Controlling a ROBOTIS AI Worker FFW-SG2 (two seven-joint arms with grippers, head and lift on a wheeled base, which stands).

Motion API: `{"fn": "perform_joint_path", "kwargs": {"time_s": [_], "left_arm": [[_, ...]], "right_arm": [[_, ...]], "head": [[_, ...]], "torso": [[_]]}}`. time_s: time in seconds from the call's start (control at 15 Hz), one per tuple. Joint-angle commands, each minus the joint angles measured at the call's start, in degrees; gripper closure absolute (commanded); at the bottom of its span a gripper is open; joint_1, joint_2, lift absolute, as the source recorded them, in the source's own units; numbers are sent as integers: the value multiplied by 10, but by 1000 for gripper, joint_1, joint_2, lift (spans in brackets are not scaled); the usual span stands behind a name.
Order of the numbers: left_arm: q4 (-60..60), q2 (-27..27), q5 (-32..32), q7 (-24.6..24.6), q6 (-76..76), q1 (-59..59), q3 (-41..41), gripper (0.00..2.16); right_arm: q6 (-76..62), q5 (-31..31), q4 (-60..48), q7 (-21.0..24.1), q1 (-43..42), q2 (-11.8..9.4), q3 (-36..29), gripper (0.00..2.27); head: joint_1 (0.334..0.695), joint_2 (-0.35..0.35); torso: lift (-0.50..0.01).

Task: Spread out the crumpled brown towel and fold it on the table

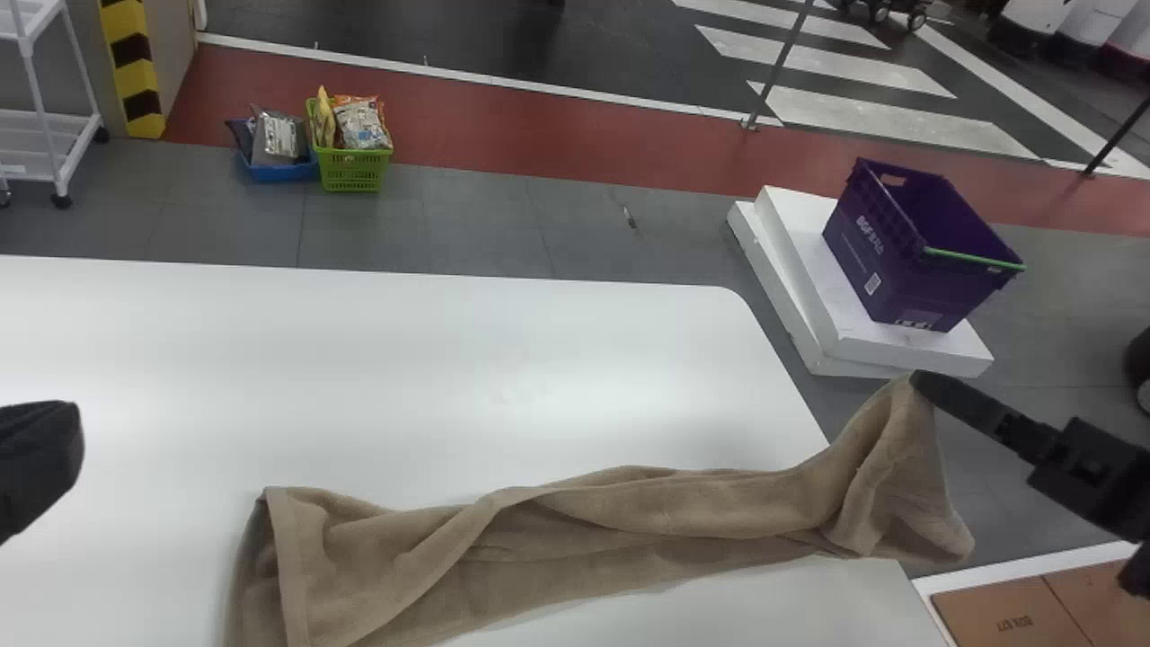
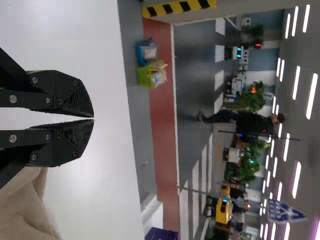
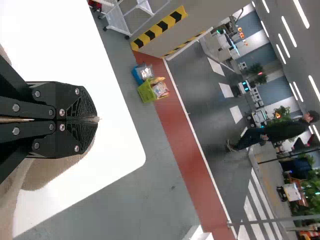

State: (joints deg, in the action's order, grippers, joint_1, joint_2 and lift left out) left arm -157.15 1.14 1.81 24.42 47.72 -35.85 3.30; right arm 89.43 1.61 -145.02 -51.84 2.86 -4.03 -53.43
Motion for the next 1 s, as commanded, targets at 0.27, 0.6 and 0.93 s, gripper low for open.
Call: {"fn": "perform_joint_path", "kwargs": {"time_s": [0.27,0.6,0.93], "left_arm": [[86,17,52,-18,-93,4,-30,998],[153,49,86,-13,-82,15,-55,998],[181,72,63,11,15,19,-71,981]], "right_arm": [[6,-57,5,-8,135,41,107,1649],[-63,-122,44,5,188,41,201,1652],[-76,-152,50,24,188,41,247,1652]], "head": [[695,-350],[695,-342],[695,-327]], "torso": [[-127],[-127],[-127]]}}
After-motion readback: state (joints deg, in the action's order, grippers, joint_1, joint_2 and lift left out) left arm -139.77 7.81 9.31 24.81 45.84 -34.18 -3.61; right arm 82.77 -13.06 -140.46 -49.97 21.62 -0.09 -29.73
